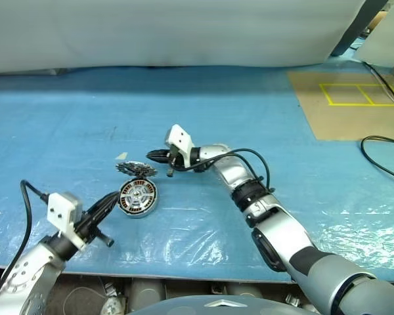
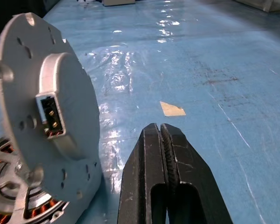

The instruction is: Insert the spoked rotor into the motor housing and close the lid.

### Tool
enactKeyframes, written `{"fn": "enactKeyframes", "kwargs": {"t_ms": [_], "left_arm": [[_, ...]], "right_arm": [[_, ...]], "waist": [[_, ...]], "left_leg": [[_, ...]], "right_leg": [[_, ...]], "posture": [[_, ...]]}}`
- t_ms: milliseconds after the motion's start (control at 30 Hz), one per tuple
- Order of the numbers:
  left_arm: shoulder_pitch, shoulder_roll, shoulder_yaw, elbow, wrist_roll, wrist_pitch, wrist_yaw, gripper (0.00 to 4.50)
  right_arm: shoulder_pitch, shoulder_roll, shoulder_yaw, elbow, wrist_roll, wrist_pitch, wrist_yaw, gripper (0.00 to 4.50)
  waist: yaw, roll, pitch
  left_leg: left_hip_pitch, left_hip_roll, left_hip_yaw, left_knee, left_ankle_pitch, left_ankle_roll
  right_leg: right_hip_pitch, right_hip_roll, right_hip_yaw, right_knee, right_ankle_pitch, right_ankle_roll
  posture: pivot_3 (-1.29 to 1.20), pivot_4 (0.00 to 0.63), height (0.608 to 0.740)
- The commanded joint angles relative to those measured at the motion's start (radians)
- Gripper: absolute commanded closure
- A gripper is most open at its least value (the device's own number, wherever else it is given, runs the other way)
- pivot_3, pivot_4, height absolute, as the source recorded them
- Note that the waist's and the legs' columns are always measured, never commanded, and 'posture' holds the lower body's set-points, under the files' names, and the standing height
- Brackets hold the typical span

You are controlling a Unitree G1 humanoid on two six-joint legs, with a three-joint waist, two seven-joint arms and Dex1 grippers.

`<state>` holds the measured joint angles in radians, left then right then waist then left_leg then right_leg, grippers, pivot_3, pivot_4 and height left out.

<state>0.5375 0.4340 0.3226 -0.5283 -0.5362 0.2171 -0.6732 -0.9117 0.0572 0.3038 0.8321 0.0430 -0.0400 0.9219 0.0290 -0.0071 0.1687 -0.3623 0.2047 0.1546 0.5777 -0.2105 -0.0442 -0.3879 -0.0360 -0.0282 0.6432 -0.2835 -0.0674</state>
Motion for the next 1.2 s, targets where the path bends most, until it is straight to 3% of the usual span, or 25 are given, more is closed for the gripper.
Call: {"fn": "enactKeyframes", "kwargs": {"t_ms": [33,333,600,800,1200], "left_arm": [[0.067,-0.011,0.017,-0.039,0.021,-0.053,-0.012,4.45],[0.160,-0.064,0.061,-0.026,0.020,-0.132,0.003,4.45],[0.173,-0.090,0.064,0.064,0.042,-0.220,-0.034,4.45],[0.127,-0.078,0.054,0.140,0.056,-0.258,-0.065,4.45],[0.092,-0.070,0.032,0.186,0.080,-0.277,-0.082,4.50]], "right_arm": [[-0.074,0.056,-0.023,0.067,0.010,-0.064,0.025,4.50],[-0.059,0.104,0.055,0.077,-0.019,-0.080,0.277,4.50],[0.082,0.106,0.198,0.062,-0.164,-0.122,0.171,4.50],[0.095,0.122,0.151,-0.002,-0.085,-0.018,0.166,4.50],[0.130,0.106,0.189,-0.124,-0.063,0.075,0.177,0.55]], "waist": [[-0.004,0.000,0.000],[-0.003,0.000,0.000],[-0.006,0.001,0.000],[-0.004,0.003,0.001],[-0.003,0.001,0.000]], "left_leg": [[0.000,0.000,0.000,0.000,0.000,0.000],[0.000,0.001,0.000,0.000,-0.002,0.004],[0.004,0.001,0.001,0.000,-0.002,0.005],[0.020,0.001,0.003,-0.002,-0.003,0.005],[0.013,0.001,0.005,-0.002,-0.003,0.005]], "right_leg": [[0.000,0.000,0.000,0.000,0.000,0.000],[0.001,0.000,-0.001,0.000,-0.002,-0.004],[0.003,-0.001,-0.001,0.000,-0.002,-0.005],[0.018,-0.001,0.000,-0.001,-0.004,-0.007],[0.010,-0.001,0.001,-0.002,-0.003,-0.006]], "posture": [[0.00,0.150,0.740],[0.00,0.150,0.740],[0.00,0.150,0.740],[0.00,0.150,0.740],[0.00,0.150,0.740]]}}
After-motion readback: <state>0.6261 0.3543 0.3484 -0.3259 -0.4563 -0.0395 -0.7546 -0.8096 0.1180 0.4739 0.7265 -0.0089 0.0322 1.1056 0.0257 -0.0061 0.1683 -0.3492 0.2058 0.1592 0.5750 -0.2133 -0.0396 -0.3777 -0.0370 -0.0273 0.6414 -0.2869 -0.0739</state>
